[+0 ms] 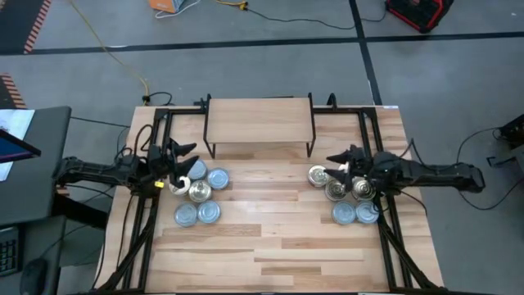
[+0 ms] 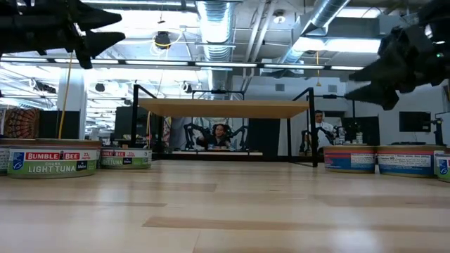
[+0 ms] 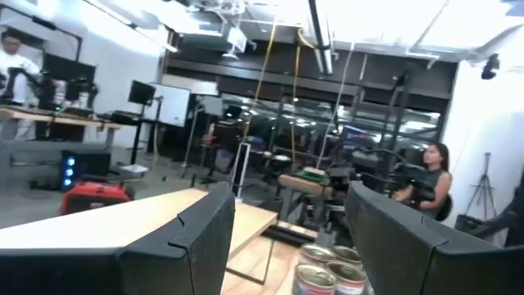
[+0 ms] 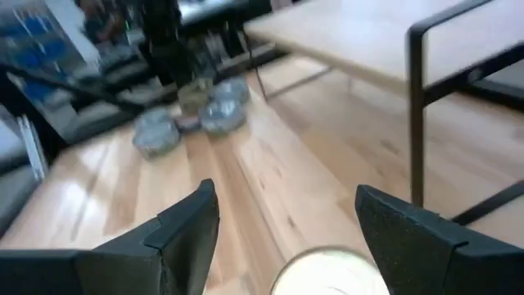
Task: Stack canned seafood by type on shelf
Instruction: Put the pink and blue tuna on the shelf
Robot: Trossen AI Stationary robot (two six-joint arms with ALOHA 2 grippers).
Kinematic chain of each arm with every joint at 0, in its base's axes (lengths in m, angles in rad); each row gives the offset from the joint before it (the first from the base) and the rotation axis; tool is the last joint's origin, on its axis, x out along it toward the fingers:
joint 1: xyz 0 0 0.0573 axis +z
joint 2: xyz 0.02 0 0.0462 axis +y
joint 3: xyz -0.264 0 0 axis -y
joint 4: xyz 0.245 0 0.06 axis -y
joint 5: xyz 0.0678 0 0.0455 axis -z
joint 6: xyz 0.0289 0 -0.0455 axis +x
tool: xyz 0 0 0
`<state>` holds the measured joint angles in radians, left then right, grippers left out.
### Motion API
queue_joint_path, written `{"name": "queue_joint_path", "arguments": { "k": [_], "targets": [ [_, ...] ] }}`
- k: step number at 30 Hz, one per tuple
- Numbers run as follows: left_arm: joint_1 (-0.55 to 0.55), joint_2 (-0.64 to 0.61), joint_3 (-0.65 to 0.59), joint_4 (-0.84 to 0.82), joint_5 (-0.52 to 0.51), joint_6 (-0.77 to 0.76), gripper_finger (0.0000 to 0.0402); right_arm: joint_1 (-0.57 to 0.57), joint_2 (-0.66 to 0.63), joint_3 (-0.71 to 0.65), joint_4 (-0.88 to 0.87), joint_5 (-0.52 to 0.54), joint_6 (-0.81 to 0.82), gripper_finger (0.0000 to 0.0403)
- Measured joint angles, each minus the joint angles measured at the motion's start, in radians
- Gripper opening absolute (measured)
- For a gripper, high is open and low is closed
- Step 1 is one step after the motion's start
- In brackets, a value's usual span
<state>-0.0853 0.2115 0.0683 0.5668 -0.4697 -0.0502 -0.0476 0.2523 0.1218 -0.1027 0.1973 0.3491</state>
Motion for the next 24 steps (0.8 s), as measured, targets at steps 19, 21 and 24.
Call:
{"name": "queue_joint_path", "arguments": {
  "k": [19, 21, 24],
  "targets": [
    [-0.104, 0.392, 0.324, -0.544, 0.315, 0.029, 0.0215, 0.135, 0.736, 0.482, -0.381, 0.057, 0.035, 0.0311],
    [-0.126, 0.43, 0.329, -0.523, 0.278, 0.063, 0.0214, 0.149, 0.778, 0.53, -0.432, 0.071, 0.036, 0.0311],
    [-0.145, 0.491, 0.328, -0.482, 0.255, 0.06, 0.0214, 0.167, 0.84, 0.582, -0.467, 0.074, 0.036, 0.0311]
  ]
}}
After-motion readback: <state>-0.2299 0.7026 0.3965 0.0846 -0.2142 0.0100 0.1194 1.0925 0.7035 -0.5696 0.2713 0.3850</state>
